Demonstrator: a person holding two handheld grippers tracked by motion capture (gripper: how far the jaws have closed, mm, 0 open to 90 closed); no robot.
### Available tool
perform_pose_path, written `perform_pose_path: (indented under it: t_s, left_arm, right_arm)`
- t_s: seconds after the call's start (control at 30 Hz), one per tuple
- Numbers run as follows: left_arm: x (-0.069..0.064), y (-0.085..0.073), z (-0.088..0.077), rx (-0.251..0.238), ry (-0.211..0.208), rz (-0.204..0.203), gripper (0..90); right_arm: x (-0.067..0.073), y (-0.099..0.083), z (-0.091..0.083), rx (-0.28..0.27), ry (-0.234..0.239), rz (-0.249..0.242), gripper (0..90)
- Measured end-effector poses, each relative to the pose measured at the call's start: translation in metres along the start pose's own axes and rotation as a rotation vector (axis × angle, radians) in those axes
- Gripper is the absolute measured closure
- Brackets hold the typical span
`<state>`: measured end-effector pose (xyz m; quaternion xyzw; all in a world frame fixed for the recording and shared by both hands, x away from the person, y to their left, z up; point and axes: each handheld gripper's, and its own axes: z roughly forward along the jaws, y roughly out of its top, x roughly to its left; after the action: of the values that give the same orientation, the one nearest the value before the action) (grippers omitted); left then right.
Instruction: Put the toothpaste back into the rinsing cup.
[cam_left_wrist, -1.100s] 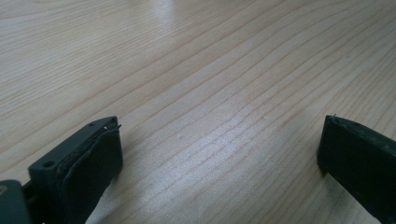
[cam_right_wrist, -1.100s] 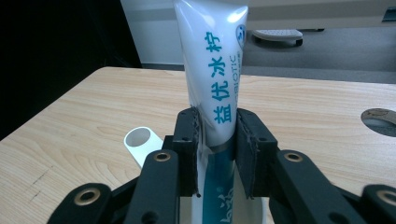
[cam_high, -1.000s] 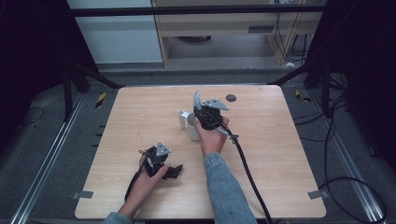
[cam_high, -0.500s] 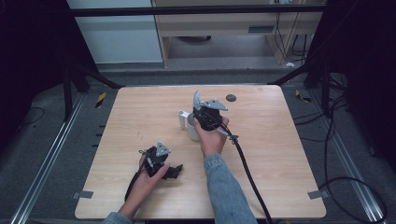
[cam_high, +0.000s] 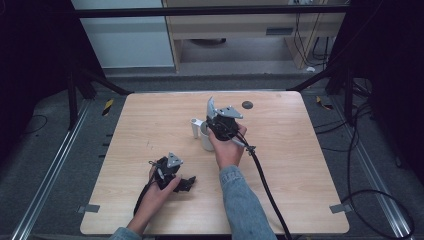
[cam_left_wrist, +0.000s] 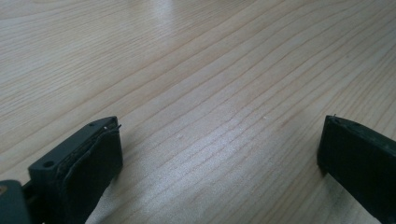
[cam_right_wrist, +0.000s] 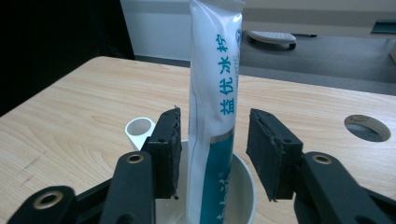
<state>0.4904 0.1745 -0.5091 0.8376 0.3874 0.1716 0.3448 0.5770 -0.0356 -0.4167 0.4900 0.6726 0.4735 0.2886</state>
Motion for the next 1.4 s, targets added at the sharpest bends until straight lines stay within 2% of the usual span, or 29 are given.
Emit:
perform_pose_path:
  t_s: [0.5,0.67,0.87,1.07,1.4]
  left_arm:
    - [0.000,0.000,0.000,0.001,-0.003,-0.001,0.0]
    - [-0.001,0.000,0.001,-0.001,-0.003,-0.004,0.0]
    - [-0.001,0.001,0.001,-0.002,-0.002,-0.004,0.0]
    - [-0.001,0.001,0.001,-0.002,-0.002,-0.004,0.0]
    - [-0.001,0.001,0.001,-0.001,-0.001,-0.003,0.0]
  right_arm:
    - [-0.002,0.005,-0.009,0.054,0.034,-0.027,35.0]
    - [-0.003,0.006,-0.013,0.069,0.059,-0.065,26.7]
    - [-0.004,0.007,-0.014,0.092,0.054,-0.122,22.6]
    - [-0.007,0.008,-0.018,0.150,0.057,-0.164,15.0]
    - [-0.017,0.009,-0.028,0.187,0.048,-0.187,10.8]
